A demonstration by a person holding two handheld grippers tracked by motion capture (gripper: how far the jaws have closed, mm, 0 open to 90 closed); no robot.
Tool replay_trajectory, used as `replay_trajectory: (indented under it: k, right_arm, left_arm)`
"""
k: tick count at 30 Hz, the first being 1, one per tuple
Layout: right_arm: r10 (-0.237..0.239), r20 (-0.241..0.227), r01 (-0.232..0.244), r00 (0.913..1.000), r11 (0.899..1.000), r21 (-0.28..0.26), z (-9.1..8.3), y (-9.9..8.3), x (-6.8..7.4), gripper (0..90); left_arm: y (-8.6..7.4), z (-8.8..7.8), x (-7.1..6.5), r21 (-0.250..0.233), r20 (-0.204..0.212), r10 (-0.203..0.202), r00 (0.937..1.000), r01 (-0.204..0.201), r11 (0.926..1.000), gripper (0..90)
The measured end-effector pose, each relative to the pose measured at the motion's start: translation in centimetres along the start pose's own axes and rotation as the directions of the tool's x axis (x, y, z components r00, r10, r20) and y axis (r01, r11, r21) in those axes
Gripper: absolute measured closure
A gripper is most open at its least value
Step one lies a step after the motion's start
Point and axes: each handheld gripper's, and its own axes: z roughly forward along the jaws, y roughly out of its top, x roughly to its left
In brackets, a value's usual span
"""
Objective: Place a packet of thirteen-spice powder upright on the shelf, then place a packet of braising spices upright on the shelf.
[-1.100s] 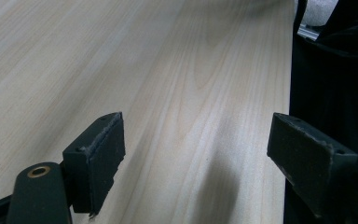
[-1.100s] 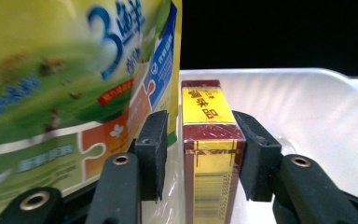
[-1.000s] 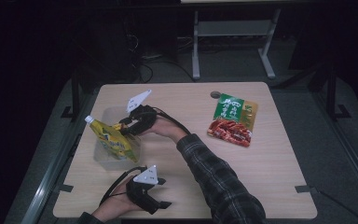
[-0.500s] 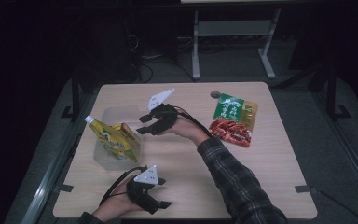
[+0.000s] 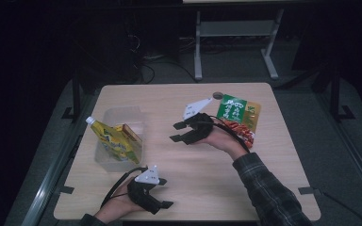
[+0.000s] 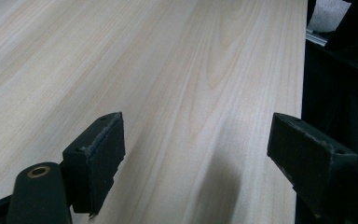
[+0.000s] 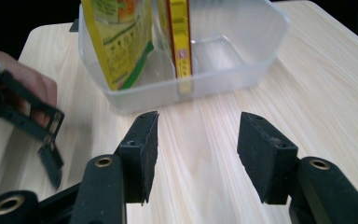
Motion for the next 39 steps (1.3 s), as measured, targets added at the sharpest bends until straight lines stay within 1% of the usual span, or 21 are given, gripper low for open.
replay_trajectory:
  k: [2,7,10,11,12,14,17,18,20,21,23,26,28,30,32,33,35,36,37,38,39]
  right_arm:
    - [0.014,0.023,-0.014,0.9996,1.0,0.003,-0.9,-1.0,-0.1,47.3]
    - [0.063,0.066,-0.063,0.9958,0.998,0.005,-2.8,-3.8,-0.6,47.4]
    - [0.092,0.1,-0.094,0.9907,0.995,0.015,-3.8,-5.4,-1.0,47.4]
    - [0.114,0.103,-0.116,0.9881,0.993,0.012,-4.2,-5.9,-1.1,47.4]
    - [0.117,0.116,-0.119,0.9864,0.993,0.016,-4.5,-6.5,-1.3,47.5]
    - [0.156,0.138,-0.159,0.9781,0.987,0.014,-5.1,-7.4,-1.5,47.6]
    - [0.179,0.177,-0.185,0.9677,0.983,0.013,-6.0,-8.9,-2.3,48.0]
    - [0.195,0.188,-0.201,0.9628,0.98,0.014,-6.3,-9.4,-2.5,48.1]
    - [0.215,0.219,-0.223,0.9517,0.975,0.009,-6.9,-10.3,-3.1,48.8]
    - [0.229,0.225,-0.235,0.9471,0.972,0.002,-7.2,-10.7,-3.4,49.1]
    - [0.252,0.256,-0.26,0.9332,0.966,-0.005,-7.7,-11.3,-4.0,49.4]
    - [0.278,0.308,-0.285,0.9099,0.958,-0.023,-8.5,-12.2,-5.1,52.6]
    - [0.301,0.341,-0.31,0.8903,0.95,-0.029,-9.0,-12.7,-5.9,58.5]
    - [0.325,0.377,-0.34,0.8674,0.94,-0.029,-9.4,-13.3,-6.8,66.3]
    - [0.351,0.401,-0.363,0.8463,0.931,-0.049,-9.9,-13.9,-7.7,72.6]
    - [0.367,0.411,-0.378,0.8344,0.924,-0.057,-10.0,-14.3,-8.0,76.3]
    - [0.382,0.434,-0.399,0.8159,0.915,-0.056,-10.2,-14.9,-8.7,81.7]
    - [0.392,0.444,-0.414,0.8059,0.909,-0.051,-10.2,-15.4,-9.0,84.3]
    - [0.395,0.452,-0.422,0.7996,0.905,-0.046,-10.1,-15.6,-9.1,86.1]
    - [0.396,0.457,-0.429,0.7966,0.903,-0.035,-10.1,-15.9,-9.3,87.5]
    - [0.401,0.464,-0.444,0.7898,0.896,-0.019,-9.9,-16.2,-9.4,88.6]
  left_arm:
    - [0.0,-0.1,0.1,0.007,0.001,0.003,1.0,-0.003,1.0,18.4]
    - [0.0,-0.1,0.2,0.004,-0.003,0.01,0.9999,-0.01,0.9999,18.5]
    - [0.0,-0.2,0.2,0.003,-0.003,0.006,1.0,-0.006,1.0,18.5]
    - [0.0,-0.1,0.2,-0.001,-0.003,0.002,1.0,-0.002,1.0,18.5]
    - [0.0,-0.1,0.2,-0.003,-0.003,-0.001,1.0,0.001,1.0,18.5]
    - [0.0,-0.1,0.2,-0.003,-0.004,-0.008,1.0,0.008,1.0,18.4]
    - [0.0,-0.1,0.3,0.0,-0.005,0.0,1.0,0.0,1.0,18.5]
    - [0.0,-0.1,0.2,-0.008,-0.005,-0.011,0.9999,0.011,0.9999,18.5]
    - [0.0,0.0,0.2,-0.008,-0.006,-0.012,0.9999,0.012,0.9999,18.5]
    - [0.0,0.0,0.2,-0.008,-0.006,-0.013,0.9999,0.012,0.9999,18.5]
    - [0.0,0.0,0.2,-0.009,-0.006,-0.013,0.9999,0.013,0.9999,18.5]
    - [0.0,-0.1,0.2,-0.005,-0.007,-0.007,1.0,0.007,1.0,18.5]
    - [0.0,-0.1,0.2,-0.005,-0.006,-0.005,1.0,0.005,1.0,18.5]
    - [0.0,0.0,0.3,-0.005,-0.007,-0.003,1.0,0.003,1.0,18.5]
    - [0.0,0.0,0.2,-0.006,-0.007,-0.003,1.0,0.003,1.0,18.5]
    - [0.1,0.0,0.2,-0.014,-0.007,-0.012,0.9999,0.012,0.9998,18.5]
    - [0.1,0.0,0.2,-0.016,-0.008,-0.009,0.9999,0.009,0.9998,18.5]
    - [0.1,0.0,0.1,-0.018,-0.007,-0.011,0.9999,0.011,0.9998,18.5]
    - [0.1,-0.1,0.2,-0.006,-0.01,0.003,0.9999,-0.003,1.0,18.6]
    - [0.1,0.0,0.2,-0.015,-0.008,-0.006,0.9999,0.006,0.9999,18.6]
    - [0.1,0.0,0.2,-0.014,-0.008,-0.006,0.9999,0.006,0.9999,18.7]
